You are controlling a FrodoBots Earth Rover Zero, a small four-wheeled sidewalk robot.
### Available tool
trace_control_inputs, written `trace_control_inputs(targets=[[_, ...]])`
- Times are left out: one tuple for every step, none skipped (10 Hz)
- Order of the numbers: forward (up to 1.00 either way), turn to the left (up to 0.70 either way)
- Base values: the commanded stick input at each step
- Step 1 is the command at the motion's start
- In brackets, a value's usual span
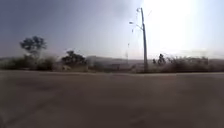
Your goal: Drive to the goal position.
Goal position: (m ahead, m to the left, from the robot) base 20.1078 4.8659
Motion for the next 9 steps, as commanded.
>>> trace_control_inputs(targets=[[1.00, 0.00], [1.00, 0.00], [1.00, 0.00], [1.00, 0.00], [1.00, 0.00], [1.00, 0.00], [1.00, 0.00], [1.00, 0.00], [1.00, 0.00]])
